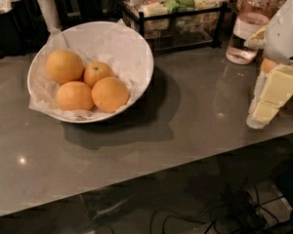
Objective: Pick orange from white bowl
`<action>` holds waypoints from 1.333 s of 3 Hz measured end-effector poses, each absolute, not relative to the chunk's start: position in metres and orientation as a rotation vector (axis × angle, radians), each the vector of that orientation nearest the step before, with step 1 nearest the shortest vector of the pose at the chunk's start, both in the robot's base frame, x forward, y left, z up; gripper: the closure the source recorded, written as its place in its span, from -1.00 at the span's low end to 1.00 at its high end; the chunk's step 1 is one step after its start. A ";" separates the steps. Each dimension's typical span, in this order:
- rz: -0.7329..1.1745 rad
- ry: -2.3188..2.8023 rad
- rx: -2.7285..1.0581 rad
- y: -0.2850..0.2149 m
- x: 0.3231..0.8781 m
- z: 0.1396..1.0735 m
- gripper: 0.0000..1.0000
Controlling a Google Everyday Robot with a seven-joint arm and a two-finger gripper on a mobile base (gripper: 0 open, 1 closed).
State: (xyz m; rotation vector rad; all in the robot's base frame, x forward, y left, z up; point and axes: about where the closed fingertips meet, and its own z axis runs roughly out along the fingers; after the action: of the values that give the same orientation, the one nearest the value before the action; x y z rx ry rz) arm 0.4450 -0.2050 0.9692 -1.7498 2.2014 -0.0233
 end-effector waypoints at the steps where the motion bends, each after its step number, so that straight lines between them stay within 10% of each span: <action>1: 0.102 2.117 -1.822 -0.179 0.458 0.962 -1.00; 4: 0.316 1.601 -2.088 -0.022 0.476 0.987 -1.00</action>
Offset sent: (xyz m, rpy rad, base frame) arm 0.0354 0.1271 0.0108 0.2705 0.0059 0.4274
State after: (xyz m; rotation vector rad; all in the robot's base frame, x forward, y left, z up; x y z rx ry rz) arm 0.4763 -0.0223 0.9873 -2.0880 1.6014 0.3156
